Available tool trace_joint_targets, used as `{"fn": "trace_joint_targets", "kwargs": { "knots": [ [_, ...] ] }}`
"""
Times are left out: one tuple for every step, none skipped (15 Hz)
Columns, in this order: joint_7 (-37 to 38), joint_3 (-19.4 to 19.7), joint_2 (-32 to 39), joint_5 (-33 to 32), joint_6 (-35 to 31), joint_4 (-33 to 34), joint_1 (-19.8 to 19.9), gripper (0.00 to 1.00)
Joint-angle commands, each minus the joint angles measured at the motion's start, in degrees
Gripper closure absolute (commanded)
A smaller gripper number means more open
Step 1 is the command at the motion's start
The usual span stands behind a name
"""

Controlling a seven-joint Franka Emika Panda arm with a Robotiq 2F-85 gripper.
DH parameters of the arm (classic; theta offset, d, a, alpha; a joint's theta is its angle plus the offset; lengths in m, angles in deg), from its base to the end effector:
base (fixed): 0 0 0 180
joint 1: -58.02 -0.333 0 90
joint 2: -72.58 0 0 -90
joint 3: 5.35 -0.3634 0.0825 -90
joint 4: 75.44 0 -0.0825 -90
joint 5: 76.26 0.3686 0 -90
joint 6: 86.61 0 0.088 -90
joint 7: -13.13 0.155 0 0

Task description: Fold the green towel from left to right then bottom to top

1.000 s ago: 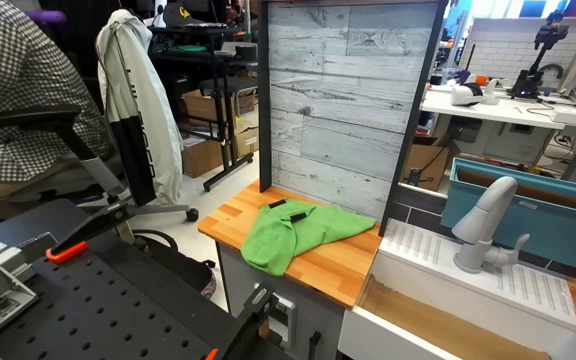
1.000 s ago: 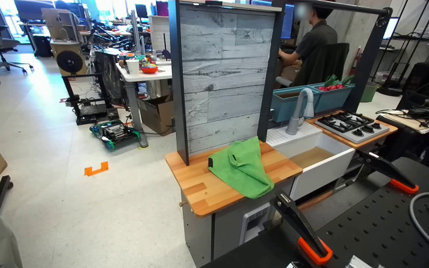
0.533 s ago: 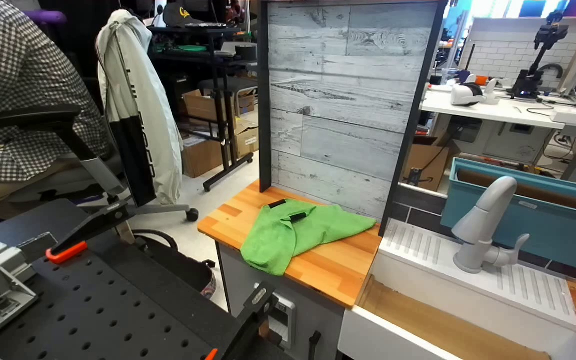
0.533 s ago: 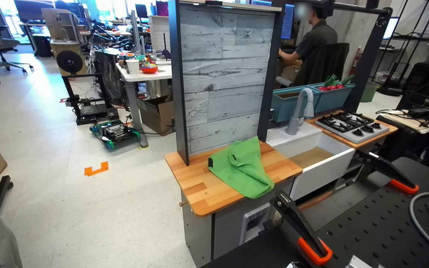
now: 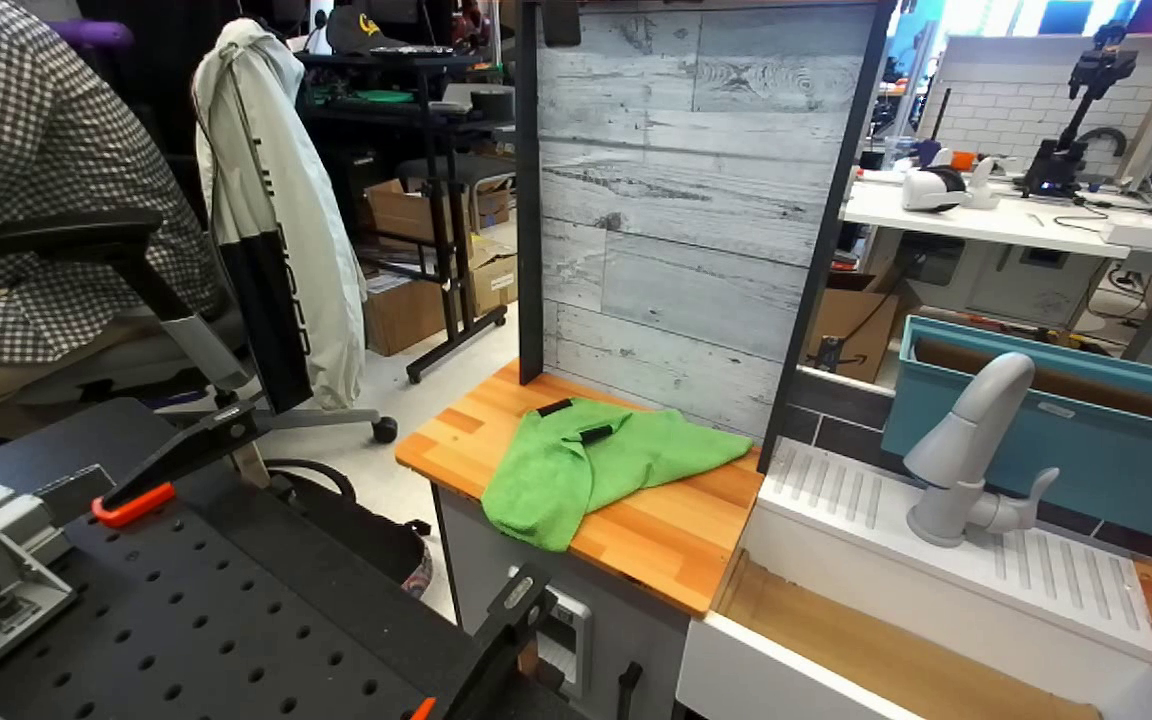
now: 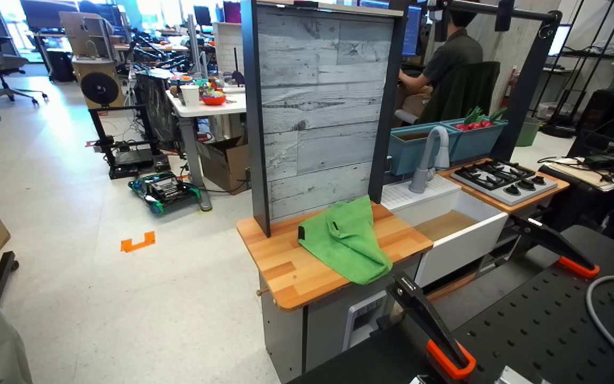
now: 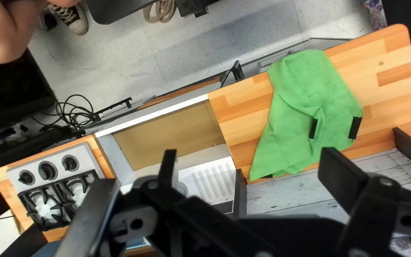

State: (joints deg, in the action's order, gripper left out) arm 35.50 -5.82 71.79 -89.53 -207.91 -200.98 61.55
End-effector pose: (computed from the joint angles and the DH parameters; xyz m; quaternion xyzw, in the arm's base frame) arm 0.5054 -0.0469 0.3971 0.9824 -0.1571 -0.0132 0.1006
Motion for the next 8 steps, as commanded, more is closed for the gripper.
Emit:
{"fn": "trace_joint_targets", "kwargs": {
  "knots": [
    [-0.05,0.68,0.00,0.02,0.18,0.12,-0.69,0.00],
    [-0.04,0.68,0.00,0.03,0.18,0.12,-0.69,0.00],
    [-0.03,0.69,0.00,0.03,0.18,0.12,-0.68,0.00],
    [-0.03,0.68,0.00,0.03,0.18,0.12,-0.68,0.00],
    [-0.02,0.68,0.00,0.03,0.18,0.12,-0.69,0.00],
    [-0.02,0.69,0.00,0.03,0.18,0.12,-0.68,0.00],
    [1.10,0.62,0.69,0.31,-0.39,0.30,-0.75,0.00],
    [2.79,0.49,1.77,0.06,-1.50,0.56,-0.87,0.00]
  ]
}}
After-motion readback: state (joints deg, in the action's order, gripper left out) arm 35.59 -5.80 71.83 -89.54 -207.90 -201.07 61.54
